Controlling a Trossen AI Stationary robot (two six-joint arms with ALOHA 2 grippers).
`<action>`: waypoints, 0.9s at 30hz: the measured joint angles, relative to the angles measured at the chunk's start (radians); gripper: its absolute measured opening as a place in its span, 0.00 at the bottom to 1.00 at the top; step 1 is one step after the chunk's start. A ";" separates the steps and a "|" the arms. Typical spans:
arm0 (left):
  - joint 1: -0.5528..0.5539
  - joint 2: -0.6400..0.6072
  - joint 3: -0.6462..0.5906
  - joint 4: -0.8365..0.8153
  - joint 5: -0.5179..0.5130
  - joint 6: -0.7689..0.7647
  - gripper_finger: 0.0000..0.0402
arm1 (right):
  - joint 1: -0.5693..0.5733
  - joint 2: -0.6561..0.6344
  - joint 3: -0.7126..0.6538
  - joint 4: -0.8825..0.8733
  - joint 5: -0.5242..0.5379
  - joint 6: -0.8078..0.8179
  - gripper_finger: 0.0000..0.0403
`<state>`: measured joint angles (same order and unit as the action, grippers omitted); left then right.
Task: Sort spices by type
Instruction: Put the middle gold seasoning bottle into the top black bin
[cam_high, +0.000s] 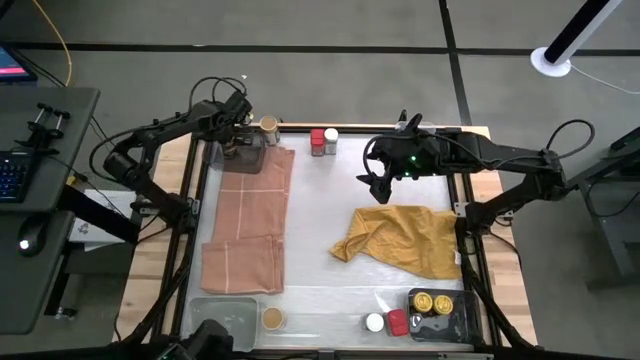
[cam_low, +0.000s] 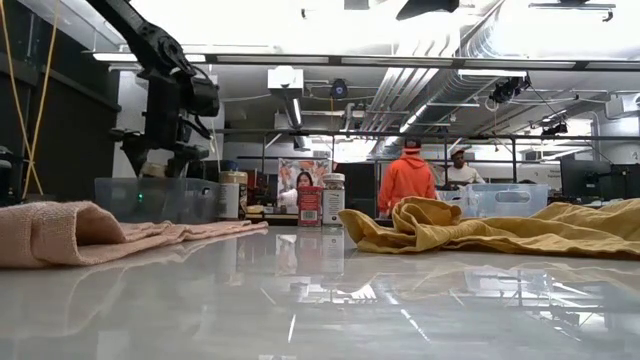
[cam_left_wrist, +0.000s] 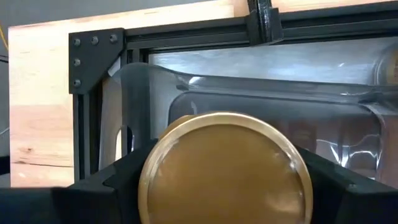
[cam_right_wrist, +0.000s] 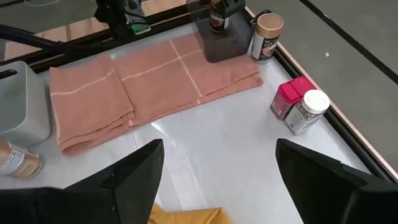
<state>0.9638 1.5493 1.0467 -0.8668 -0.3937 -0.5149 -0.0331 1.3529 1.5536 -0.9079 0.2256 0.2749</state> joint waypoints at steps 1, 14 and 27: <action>0.000 0.002 0.000 0.002 -0.003 0.002 0.69 | 0.000 0.000 0.000 -0.002 0.000 0.000 0.76; 0.007 0.002 0.000 0.008 -0.064 0.081 0.69 | 0.000 0.000 0.000 -0.008 -0.001 0.017 0.76; 0.012 0.000 0.000 0.028 -0.068 0.082 0.89 | 0.001 0.000 0.000 -0.008 -0.002 0.039 0.76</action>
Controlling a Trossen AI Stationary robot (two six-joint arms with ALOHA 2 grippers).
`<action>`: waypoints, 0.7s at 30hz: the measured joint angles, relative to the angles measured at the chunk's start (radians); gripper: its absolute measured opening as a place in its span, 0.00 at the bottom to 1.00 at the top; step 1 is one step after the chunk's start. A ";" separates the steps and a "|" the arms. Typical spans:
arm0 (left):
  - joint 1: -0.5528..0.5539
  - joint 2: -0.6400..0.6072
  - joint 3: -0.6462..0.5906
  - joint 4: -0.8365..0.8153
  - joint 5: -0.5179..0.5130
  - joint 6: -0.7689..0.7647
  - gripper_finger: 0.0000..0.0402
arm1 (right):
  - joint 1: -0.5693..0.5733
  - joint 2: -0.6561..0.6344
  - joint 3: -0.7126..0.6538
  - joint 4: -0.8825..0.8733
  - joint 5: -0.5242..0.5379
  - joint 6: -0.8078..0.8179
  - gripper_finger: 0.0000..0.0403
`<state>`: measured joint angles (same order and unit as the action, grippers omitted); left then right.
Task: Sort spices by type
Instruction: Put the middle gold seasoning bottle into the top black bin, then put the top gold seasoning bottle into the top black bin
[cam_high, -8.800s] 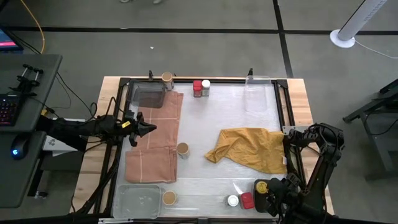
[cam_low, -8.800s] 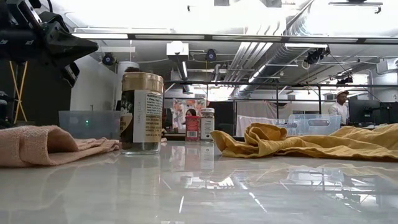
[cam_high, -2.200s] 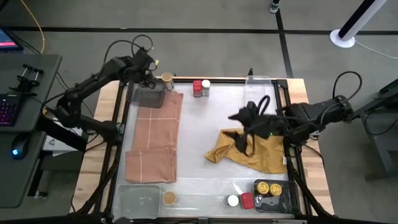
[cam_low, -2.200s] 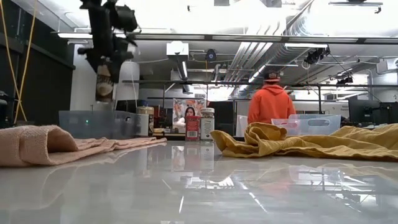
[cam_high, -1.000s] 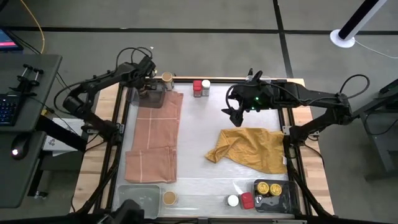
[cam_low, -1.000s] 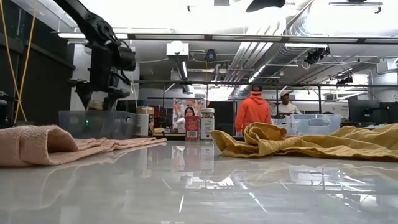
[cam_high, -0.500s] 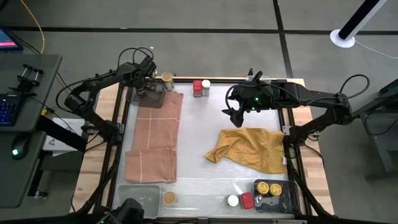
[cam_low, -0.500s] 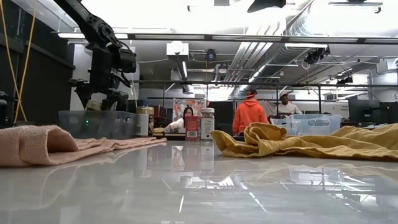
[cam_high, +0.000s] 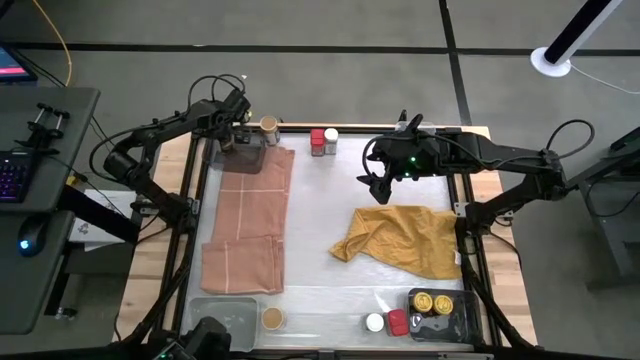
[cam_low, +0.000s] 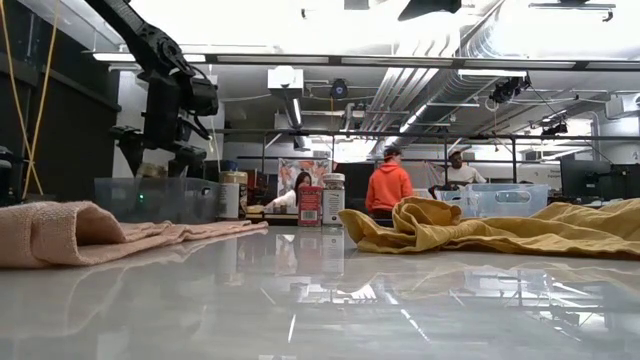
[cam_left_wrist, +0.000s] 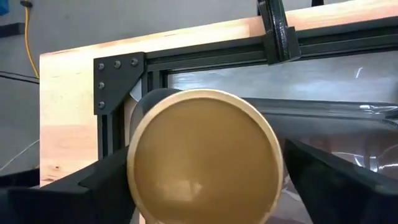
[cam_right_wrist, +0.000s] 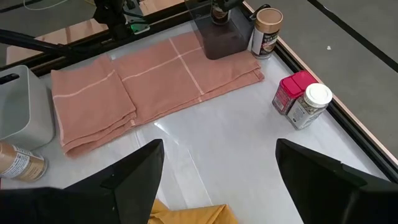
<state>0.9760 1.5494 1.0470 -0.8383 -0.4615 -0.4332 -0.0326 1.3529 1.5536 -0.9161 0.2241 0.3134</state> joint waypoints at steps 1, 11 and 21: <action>0.000 0.000 0.002 -0.003 0.002 0.007 0.90 | 0.000 0.000 0.000 0.000 0.000 0.000 0.76; 0.000 0.000 0.137 -0.039 0.005 0.059 0.93 | 0.000 0.000 0.000 0.000 0.000 0.000 0.76; -0.010 0.000 0.278 -0.044 0.031 0.105 0.93 | 0.000 0.000 0.000 0.000 0.000 0.000 0.76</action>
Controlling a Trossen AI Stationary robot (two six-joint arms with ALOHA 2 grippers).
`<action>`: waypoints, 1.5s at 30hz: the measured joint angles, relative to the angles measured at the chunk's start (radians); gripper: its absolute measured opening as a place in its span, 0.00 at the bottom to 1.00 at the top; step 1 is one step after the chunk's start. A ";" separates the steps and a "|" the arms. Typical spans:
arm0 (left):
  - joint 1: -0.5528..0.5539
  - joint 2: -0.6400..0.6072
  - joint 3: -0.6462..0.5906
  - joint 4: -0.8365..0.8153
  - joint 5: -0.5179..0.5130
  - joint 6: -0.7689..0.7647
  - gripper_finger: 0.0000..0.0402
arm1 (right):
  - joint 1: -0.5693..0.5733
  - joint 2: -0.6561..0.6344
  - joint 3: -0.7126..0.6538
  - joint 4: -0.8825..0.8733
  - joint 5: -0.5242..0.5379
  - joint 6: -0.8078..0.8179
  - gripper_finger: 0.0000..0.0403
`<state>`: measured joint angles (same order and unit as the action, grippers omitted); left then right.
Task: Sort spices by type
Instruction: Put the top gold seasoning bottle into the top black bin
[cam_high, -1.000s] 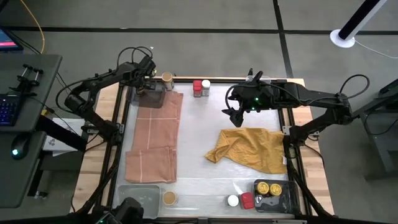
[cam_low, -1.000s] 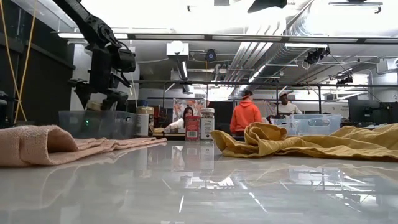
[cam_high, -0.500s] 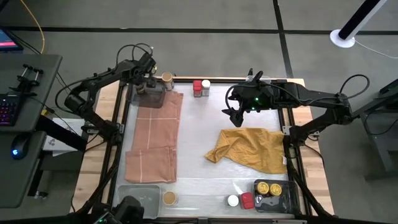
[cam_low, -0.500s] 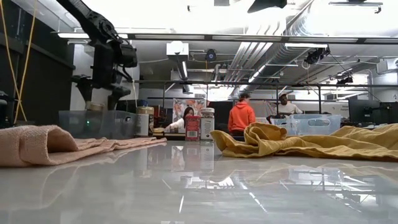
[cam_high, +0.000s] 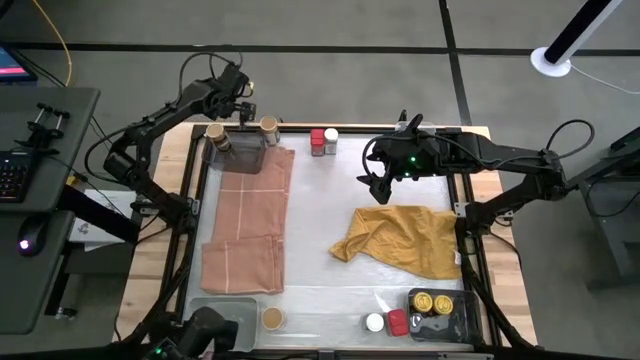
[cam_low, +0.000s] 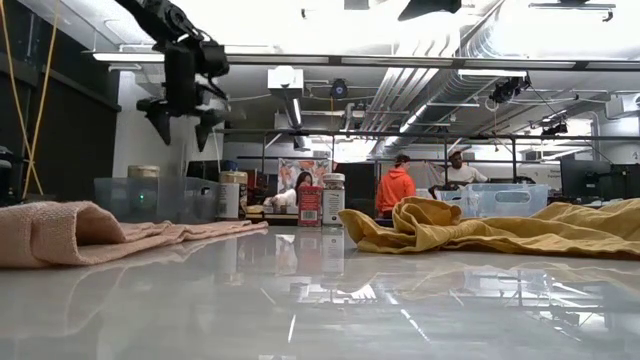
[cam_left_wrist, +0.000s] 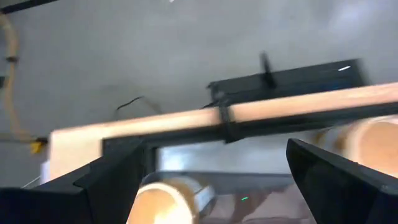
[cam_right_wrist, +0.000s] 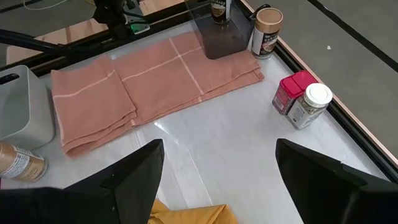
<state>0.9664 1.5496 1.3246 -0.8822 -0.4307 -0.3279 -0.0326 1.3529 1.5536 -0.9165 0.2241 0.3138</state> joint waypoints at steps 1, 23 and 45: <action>-0.007 0.000 0.011 0.011 0.026 0.002 0.93 | 0.000 0.000 0.000 0.000 0.000 0.000 0.76; -0.095 0.256 0.211 -0.011 0.316 -0.103 0.93 | 0.000 0.000 0.000 0.000 0.000 0.044 0.76; -0.104 0.391 0.254 -0.059 0.348 -0.131 0.93 | 0.000 0.000 0.000 -0.013 0.000 0.071 0.76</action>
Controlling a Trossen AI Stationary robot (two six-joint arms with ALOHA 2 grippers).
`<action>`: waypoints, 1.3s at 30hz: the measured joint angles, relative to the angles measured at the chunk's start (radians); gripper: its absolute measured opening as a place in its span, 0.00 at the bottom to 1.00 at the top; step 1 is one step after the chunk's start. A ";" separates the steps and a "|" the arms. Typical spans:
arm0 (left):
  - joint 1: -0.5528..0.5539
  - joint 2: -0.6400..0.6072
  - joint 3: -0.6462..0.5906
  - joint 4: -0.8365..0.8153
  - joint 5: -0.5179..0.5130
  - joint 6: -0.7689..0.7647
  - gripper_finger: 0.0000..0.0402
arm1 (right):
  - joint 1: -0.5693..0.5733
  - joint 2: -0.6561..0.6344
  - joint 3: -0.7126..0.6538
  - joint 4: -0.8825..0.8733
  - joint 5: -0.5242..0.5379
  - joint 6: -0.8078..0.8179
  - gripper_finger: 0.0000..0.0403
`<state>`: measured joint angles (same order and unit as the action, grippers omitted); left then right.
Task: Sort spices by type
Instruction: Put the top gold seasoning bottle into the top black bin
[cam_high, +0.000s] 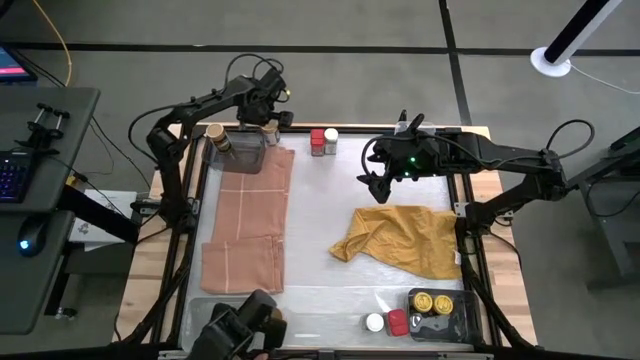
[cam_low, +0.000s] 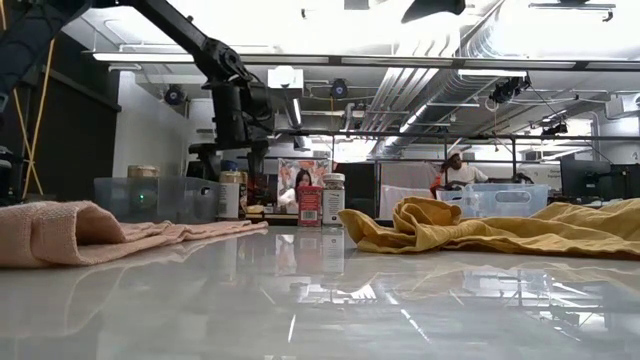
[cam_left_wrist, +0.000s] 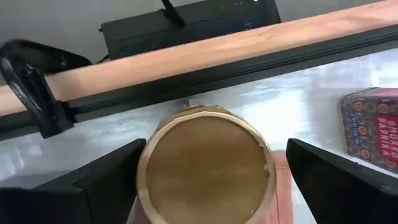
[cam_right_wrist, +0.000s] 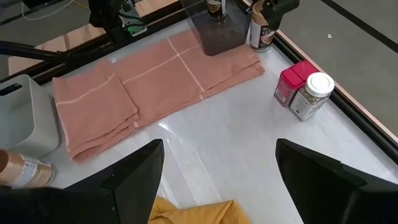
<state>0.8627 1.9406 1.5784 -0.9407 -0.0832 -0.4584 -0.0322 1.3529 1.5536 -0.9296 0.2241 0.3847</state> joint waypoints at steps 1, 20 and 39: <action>-0.001 0.003 0.000 -0.002 0.000 0.000 0.93 | 0.000 0.000 0.000 -0.005 0.000 0.000 0.76; -0.027 0.003 0.012 -0.007 -0.057 0.052 0.59 | 0.000 0.000 0.000 -0.035 0.000 -0.011 0.76; -0.131 -0.473 -0.135 -0.251 -0.237 0.137 0.59 | -0.001 0.000 0.000 -0.035 0.011 -0.073 0.76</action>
<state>0.7320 1.4679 1.4432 -1.1921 -0.3198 -0.3217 -0.0330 1.3529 1.5536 -0.9645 0.2352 0.3119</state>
